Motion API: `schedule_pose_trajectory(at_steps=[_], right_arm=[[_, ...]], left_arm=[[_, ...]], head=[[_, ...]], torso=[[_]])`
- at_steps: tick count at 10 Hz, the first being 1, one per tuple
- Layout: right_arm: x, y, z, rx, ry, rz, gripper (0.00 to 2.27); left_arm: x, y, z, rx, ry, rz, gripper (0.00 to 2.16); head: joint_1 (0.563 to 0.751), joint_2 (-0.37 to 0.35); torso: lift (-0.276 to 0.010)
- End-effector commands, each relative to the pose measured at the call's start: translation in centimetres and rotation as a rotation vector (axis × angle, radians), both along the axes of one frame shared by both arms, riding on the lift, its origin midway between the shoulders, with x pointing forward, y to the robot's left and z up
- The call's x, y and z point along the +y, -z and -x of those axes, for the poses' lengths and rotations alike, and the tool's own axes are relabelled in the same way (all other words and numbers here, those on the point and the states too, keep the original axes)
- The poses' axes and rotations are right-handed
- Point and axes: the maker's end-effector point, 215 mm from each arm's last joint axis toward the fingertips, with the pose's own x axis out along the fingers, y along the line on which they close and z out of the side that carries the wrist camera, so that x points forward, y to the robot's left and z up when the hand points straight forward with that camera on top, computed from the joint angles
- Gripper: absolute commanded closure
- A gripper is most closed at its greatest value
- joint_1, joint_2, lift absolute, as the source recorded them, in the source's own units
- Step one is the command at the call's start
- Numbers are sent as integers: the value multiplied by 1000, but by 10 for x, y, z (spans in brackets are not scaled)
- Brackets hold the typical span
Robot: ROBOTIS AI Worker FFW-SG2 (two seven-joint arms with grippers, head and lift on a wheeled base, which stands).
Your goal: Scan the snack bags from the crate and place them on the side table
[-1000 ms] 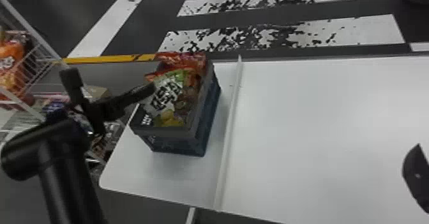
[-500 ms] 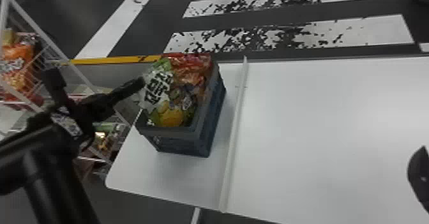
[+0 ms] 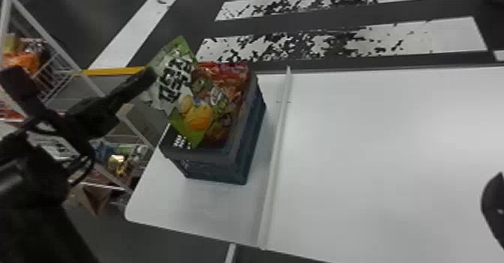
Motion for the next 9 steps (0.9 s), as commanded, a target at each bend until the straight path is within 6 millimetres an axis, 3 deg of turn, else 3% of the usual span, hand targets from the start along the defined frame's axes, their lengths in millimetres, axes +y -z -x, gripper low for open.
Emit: schedule_pose_trajectory(at_steps=[1, 5, 7, 9], right_arm=[[0, 0, 0, 0, 0, -1, 110], [-1, -4, -2, -14, 3, -3, 110], [-2, -5, -2, -18, 6, -5, 110], [-2, -5, -1, -19, 4, -5, 110]], left_arm=[[-14, -29, 15, -55, -2, 3, 2138], [-59, -81, 41, -146, 51, 9, 2138], [-96, -79, 40, -148, 170, 85, 2138], [-144, -42, 30, -65, 306, 184, 2138]], head=[[695, 343], [695, 304], [695, 278], [695, 211]], torso=[[-94], [-94], [-94], [-94]])
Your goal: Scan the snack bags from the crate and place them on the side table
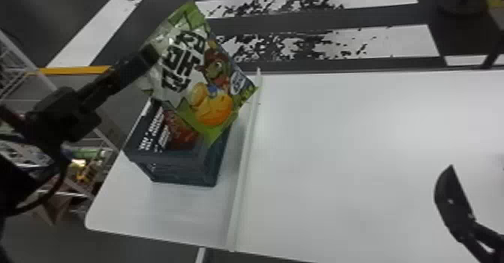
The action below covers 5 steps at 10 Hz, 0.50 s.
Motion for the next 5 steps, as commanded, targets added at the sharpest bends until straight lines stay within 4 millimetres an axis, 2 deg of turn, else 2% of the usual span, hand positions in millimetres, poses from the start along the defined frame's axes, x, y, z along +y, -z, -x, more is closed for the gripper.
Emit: schedule_pose_trajectory(at_steps=[1, 4, 5], right_arm=[[-1, 0, 0, 1, 2, 1, 110], [-1, -3, 3, -10, 5, -1, 110], [-1, -3, 3, -8, 5, -1, 110]], left_arm=[[-40, 35, -8, 78, 116, 79, 2138], [-104, 134, -34, 273, 274, 240, 2138], [-142, 166, -32, 333, 333, 240, 2138]], head=[[695, 172], [695, 72], [695, 32]], torso=[[-94], [-94], [-94]])
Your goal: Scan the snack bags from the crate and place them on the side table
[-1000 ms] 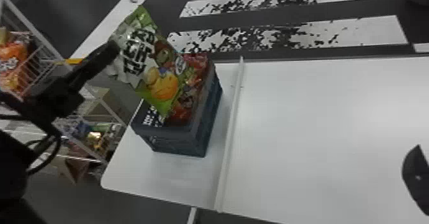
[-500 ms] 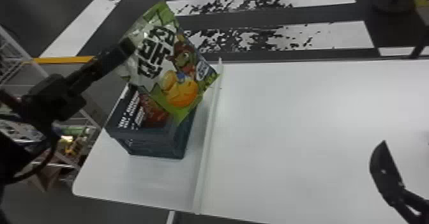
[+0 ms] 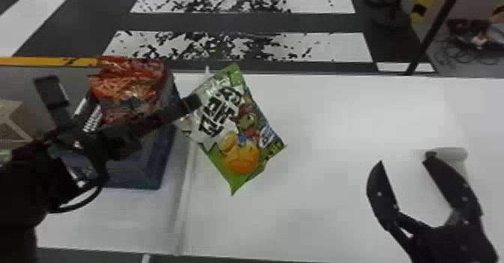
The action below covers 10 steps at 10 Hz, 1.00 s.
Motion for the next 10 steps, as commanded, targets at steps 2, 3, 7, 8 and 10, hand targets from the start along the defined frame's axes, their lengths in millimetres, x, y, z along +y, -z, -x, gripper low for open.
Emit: schedule_pose_trajectory(at_steps=[2, 3, 7, 8, 10], right_arm=[[0, -1, 2, -3, 1, -1, 110], [-1, -1, 2, -5, 3, -1, 110], [-1, -2, 5, -13, 2, -1, 110], [-1, -4, 6, -19, 3, -2, 110], [-4, -5, 7, -19, 5, 0, 110]], left_arm=[[-79, 59, -4, 33, 115, -21, 2138], [-101, 74, -6, -1, 143, -133, 2138], [-137, 111, -18, -40, 147, -366, -2], [-129, 108, -28, -84, 100, -440, -2], [-103, 75, -46, -249, -68, -625, 29]], head=[[695, -43], [695, -91], [695, -198], [695, -206], [695, -182]], torso=[[-94], [-94], [-94], [-94], [-94]])
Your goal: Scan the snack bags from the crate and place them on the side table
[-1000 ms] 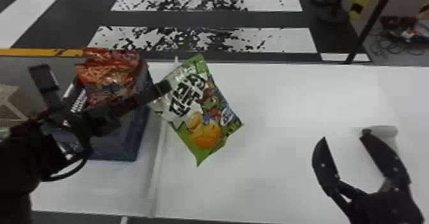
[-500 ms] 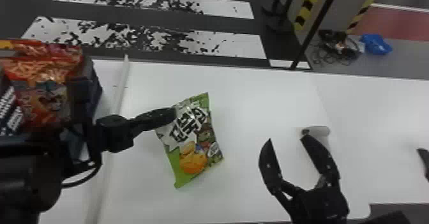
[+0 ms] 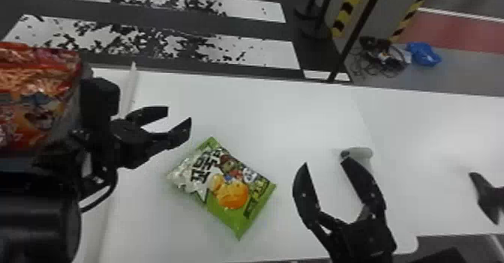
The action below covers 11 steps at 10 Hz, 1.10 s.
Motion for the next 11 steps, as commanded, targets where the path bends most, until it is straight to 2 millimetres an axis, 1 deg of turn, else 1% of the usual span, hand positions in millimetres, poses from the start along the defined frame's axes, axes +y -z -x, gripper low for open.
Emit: schedule_pose_trajectory(at_steps=[1, 3, 4, 5, 6, 7, 8, 9, 10, 11], right_arm=[[-1, -2, 0, -3, -2, -11, 110], [4, -1, 0, 8, -46, -45, 107], [8, 4, -1, 33, -71, -58, 107], [7, 2, -1, 34, -88, -69, 107], [10, 2, -2, 45, -112, -76, 107], [16, 6, -3, 75, -145, -95, 107], [22, 22, -4, 154, -215, -169, 107], [30, 41, -3, 264, -285, -233, 107], [37, 46, -1, 317, -317, -244, 107], [45, 57, 7, 394, -361, -272, 107]], left_arm=[[14, -33, 3, -137, -67, -70, 29], [42, -71, 10, -301, -155, -103, 36], [64, -95, 17, -411, -208, -117, 36], [81, -106, 29, -459, -245, -102, 36], [104, -108, 41, -474, -286, -91, 39], [124, -108, 51, -478, -323, -87, 39], [138, -105, 60, -463, -347, -77, 53], [144, -104, 69, -458, -357, -81, 63], [152, -102, 77, -444, -383, -73, 63], [155, -98, 85, -431, -391, -53, 70]], head=[[695, -169], [695, -127], [695, -117], [695, -86], [695, -56], [695, -25], [695, 14], [695, 56], [695, 71], [695, 97]], torso=[[-94], [-94], [-94], [-94], [-94], [-94], [-94], [-94], [-94], [-94]])
